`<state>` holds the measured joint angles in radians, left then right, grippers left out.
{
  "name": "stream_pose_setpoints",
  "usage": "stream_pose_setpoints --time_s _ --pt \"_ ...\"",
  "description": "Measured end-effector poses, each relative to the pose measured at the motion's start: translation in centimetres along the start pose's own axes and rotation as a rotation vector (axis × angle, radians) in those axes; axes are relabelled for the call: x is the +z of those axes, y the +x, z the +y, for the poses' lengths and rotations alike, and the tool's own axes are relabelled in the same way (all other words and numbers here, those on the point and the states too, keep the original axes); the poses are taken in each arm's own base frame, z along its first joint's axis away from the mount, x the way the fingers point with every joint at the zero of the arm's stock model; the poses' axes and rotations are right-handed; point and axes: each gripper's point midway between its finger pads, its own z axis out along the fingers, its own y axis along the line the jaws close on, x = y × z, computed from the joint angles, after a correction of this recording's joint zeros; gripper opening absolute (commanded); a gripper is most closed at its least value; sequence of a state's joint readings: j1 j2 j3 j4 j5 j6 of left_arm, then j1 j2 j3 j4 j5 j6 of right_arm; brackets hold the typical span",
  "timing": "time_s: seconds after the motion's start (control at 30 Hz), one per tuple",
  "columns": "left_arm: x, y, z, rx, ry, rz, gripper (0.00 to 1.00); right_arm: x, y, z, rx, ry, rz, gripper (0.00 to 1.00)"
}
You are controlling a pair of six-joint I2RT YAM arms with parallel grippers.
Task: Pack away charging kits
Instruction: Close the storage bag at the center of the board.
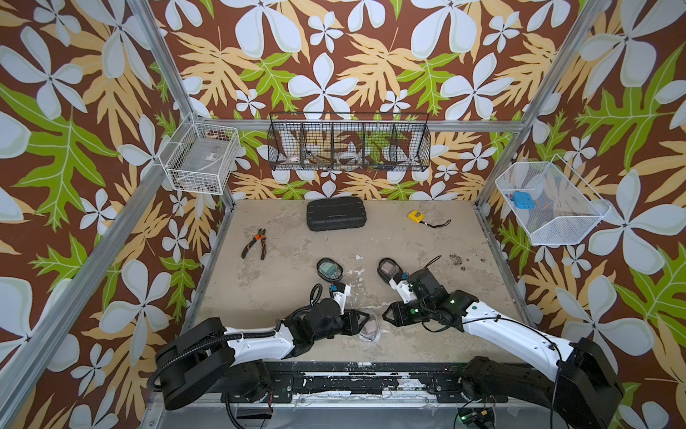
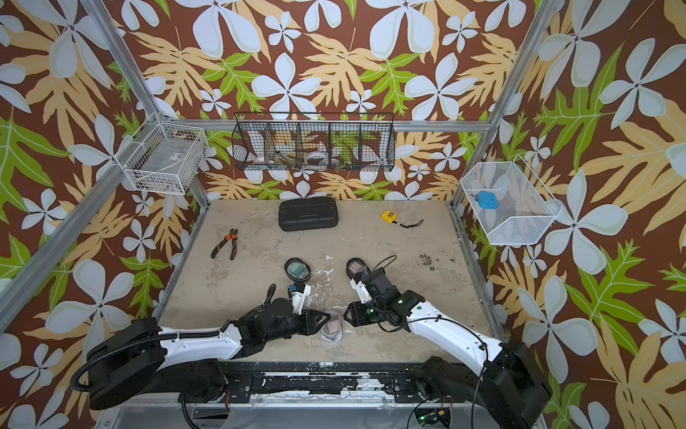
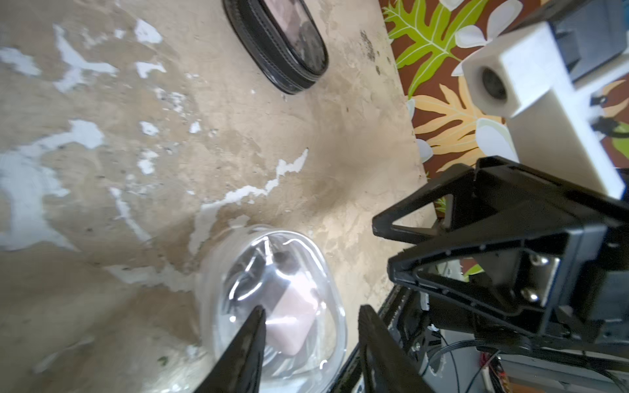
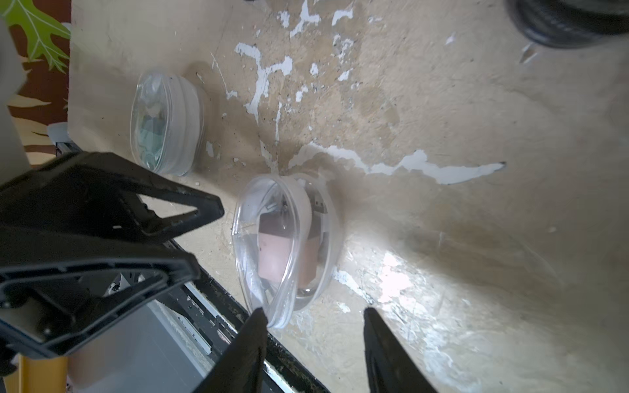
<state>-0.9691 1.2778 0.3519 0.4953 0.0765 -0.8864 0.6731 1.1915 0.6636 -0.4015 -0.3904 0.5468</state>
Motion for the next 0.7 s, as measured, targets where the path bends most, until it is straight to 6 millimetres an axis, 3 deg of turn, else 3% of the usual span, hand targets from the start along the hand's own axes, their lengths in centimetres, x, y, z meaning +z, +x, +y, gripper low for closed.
stream_pose_setpoints --time_s 0.17,0.3,0.47,0.7 --pt "-0.6 1.1 1.6 0.004 -0.053 0.036 0.45 1.8 -0.5 1.1 -0.017 -0.024 0.038 0.42" --pt "-0.8 1.6 2.4 0.004 -0.071 0.047 0.47 2.6 -0.5 0.9 -0.009 -0.018 0.05 0.38" --pt "-0.8 2.0 2.9 0.005 -0.087 0.06 0.48 3.6 0.3 0.2 0.002 -0.017 0.081 0.3" --pt "-0.4 2.9 3.6 -0.004 -0.095 0.097 0.5 3.9 1.2 0.4 0.02 -0.054 0.101 0.29"
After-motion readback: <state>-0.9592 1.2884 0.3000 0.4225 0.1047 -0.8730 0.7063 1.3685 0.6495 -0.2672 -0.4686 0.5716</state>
